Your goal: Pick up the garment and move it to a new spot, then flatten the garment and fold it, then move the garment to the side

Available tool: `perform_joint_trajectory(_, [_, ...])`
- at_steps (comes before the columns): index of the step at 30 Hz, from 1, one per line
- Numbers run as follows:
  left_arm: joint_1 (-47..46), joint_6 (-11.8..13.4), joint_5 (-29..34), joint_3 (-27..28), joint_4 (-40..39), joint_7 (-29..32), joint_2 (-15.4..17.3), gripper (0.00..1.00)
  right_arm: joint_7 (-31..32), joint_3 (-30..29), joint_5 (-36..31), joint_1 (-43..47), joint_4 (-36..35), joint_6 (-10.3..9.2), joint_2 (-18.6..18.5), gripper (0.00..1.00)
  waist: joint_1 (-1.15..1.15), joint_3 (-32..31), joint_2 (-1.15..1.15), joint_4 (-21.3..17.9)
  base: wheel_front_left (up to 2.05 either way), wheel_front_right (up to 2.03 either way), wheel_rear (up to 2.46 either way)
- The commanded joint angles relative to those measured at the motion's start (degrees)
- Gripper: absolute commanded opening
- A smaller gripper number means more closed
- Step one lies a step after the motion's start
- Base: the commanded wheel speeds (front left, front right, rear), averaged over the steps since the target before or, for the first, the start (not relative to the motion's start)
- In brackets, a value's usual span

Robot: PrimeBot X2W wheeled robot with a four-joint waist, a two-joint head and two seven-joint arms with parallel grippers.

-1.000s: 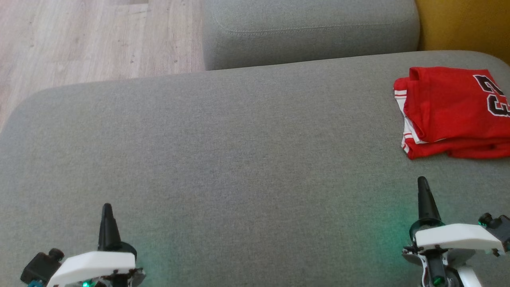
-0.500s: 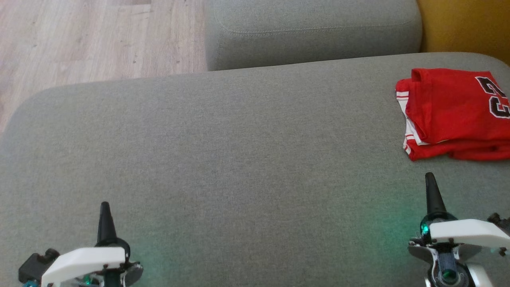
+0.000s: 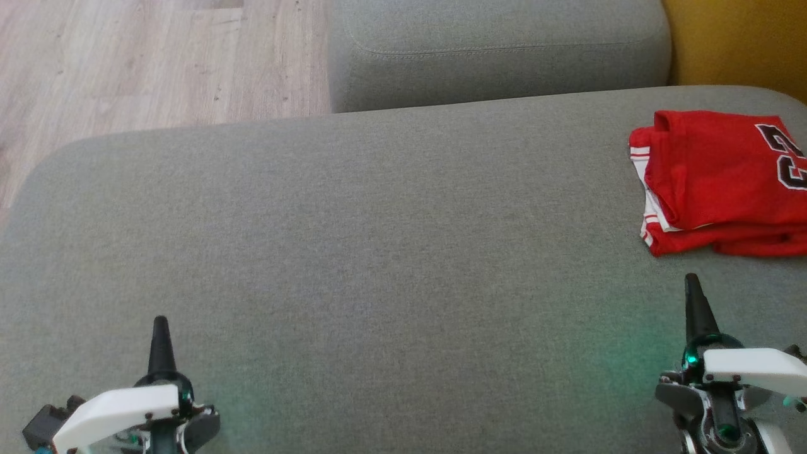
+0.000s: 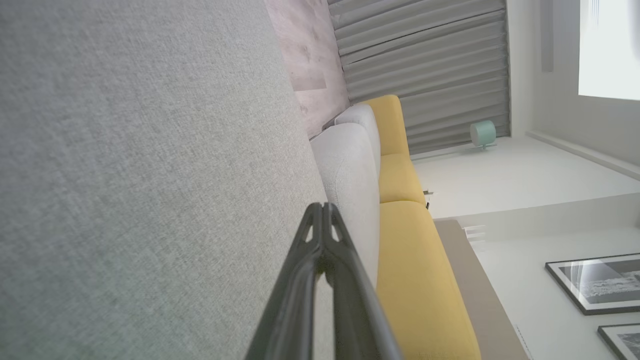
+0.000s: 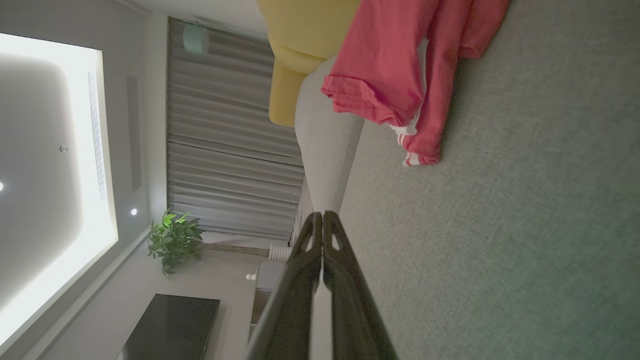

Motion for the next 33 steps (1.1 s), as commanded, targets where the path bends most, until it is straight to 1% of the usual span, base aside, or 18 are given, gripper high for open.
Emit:
perform_joint_trajectory(1, [-3.2,-0.6,-1.9,2.0,-1.4,0.6,0.7,0.0,0.8,0.5,2.2,-3.5,-2.3,-0.04,-0.9,0.0,0.0,0.0,0.0,0.1,0.0,0.0,0.0])
perform_joint_trajectory(21, [-4.9,-1.5,-14.0,3.9,-0.5,3.8,0.6,0.0,4.0,-2.0,14.8,-4.1,-2.7,-0.04,-0.8,0.0,0.0,-0.2,0.0,0.6,0.0,0.0,0.0])
perform_joint_trajectory(33, [-4.9,-1.5,-13.8,4.0,-0.5,3.9,0.5,0.0,4.3,-2.3,14.6,-4.2,-2.6,-0.04,-0.6,0.0,0.0,-0.2,0.0,0.6,0.0,0.0,0.0])
